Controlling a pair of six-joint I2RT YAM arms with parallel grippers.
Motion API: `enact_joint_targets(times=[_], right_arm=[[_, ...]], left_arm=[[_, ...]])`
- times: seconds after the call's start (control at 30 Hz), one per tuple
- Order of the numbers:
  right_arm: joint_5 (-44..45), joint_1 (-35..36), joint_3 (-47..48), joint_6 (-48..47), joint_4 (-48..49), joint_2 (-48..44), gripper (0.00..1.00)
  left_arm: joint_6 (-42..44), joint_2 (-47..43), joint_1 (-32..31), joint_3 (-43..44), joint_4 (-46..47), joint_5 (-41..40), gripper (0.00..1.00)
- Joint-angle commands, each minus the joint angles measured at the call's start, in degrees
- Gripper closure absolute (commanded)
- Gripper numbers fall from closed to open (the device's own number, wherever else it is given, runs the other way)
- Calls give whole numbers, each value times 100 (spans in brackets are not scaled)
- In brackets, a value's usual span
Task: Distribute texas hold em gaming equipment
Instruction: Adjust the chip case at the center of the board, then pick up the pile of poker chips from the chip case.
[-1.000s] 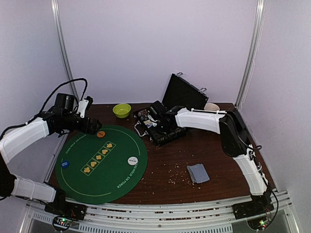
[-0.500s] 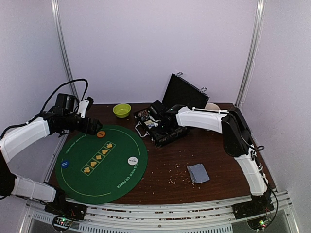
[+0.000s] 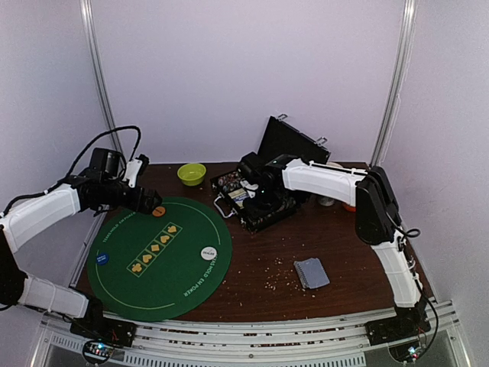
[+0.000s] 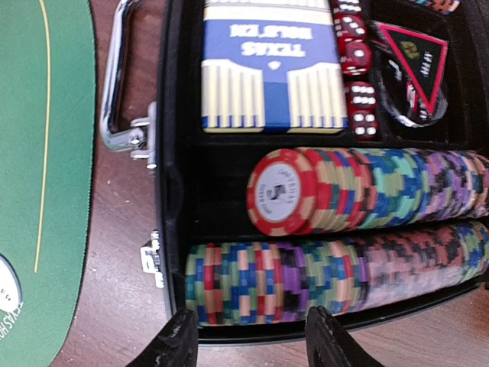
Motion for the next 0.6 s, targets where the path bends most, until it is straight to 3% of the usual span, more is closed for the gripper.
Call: enact_joint_targets(times=[0.0,0.2,0.4,0.57], right_arm=[[-42,-315,201,-20,-185,-318,49],[198,-379,762,-200,-362,166,44],[-61,-379,1049,-266,-300,545,50],[169,-379,1048,-186,-256,725,48]], left_arm=[[95,74,-26,203,99,100,2],[111,159,-29,233,71,49,2],[131,241,-31,263,50,14,2],[129,244,-30,249,42,3,2]])
